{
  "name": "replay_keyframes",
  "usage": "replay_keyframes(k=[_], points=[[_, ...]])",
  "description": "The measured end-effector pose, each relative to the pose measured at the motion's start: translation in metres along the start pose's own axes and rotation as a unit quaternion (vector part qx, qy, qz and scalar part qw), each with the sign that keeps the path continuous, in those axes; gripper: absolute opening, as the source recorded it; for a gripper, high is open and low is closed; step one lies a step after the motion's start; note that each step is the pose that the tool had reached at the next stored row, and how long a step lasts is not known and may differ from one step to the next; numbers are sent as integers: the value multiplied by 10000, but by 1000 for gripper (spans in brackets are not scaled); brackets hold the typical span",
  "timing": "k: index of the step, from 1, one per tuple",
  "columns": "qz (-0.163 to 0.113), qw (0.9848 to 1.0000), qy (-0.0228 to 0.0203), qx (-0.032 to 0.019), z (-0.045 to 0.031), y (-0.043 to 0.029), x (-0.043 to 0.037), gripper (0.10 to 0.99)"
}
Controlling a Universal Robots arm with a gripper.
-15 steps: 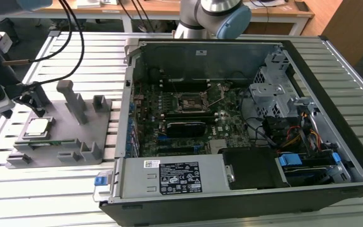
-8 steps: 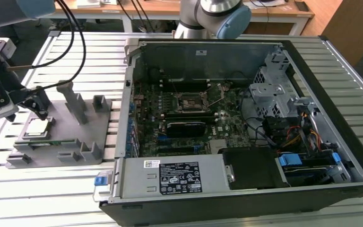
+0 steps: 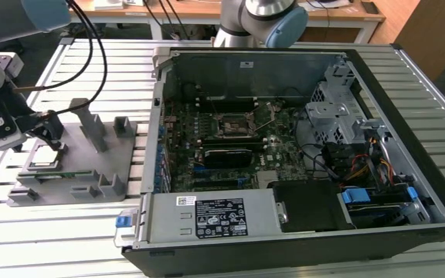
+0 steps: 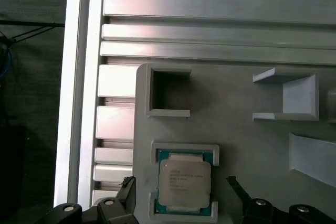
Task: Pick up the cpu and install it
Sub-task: 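Pick up the cpu and move it towards the insertion slot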
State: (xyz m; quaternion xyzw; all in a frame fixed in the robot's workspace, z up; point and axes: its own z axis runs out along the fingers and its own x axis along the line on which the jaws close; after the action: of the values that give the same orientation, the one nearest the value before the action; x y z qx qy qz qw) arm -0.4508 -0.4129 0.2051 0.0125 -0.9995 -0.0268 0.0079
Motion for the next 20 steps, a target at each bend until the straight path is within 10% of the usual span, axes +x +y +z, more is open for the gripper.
replay_keyframes(k=[14, 20], points=[[44, 10000, -2, -1, 162, -9, -3, 761], [44, 10000, -1, 0, 201, -11, -4, 616]])
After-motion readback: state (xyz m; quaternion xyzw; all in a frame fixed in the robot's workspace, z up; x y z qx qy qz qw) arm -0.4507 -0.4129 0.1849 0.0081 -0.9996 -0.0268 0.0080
